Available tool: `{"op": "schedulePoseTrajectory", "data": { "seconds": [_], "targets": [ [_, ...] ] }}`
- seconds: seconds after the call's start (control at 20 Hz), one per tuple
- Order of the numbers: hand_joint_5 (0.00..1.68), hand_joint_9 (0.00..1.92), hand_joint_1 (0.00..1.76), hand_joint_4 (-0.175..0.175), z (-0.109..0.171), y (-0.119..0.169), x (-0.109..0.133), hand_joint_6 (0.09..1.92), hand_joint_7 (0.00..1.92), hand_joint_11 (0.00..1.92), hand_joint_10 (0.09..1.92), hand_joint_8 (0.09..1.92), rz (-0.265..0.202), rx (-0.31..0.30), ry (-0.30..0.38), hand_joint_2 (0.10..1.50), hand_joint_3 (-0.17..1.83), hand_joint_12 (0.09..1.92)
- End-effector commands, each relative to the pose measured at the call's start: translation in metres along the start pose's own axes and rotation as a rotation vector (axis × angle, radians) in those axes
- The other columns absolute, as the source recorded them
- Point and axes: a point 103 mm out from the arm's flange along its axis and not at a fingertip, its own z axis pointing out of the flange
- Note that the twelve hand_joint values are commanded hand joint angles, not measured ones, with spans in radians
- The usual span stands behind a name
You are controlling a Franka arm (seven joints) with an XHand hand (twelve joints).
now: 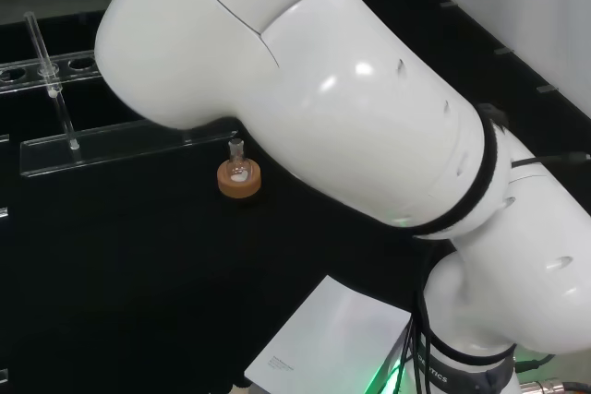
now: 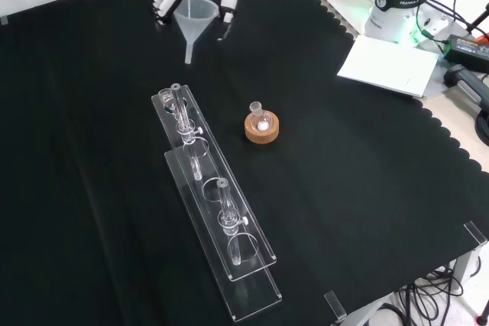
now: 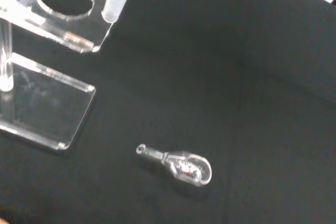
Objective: Put the funnel back on the funnel stand.
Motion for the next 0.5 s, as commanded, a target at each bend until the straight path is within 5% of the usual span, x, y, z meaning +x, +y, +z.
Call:
{"op": "schedulePoseTrajectory", "data": {
  "seconds": [0.05,0.5],
  "targets": [
    [0.59,1.26,0.68,-0.052,0.001,0.042,0.001,0.66,0.70,0.85,0.30,0.68,-0.036,0.025,0.014,0.83,0.38,1.10],
    [0.59,1.26,0.68,-0.053,0.004,0.066,0.011,0.67,0.70,0.85,0.30,0.68,-0.071,0.025,0.012,0.82,0.39,1.10]
  ]
}}
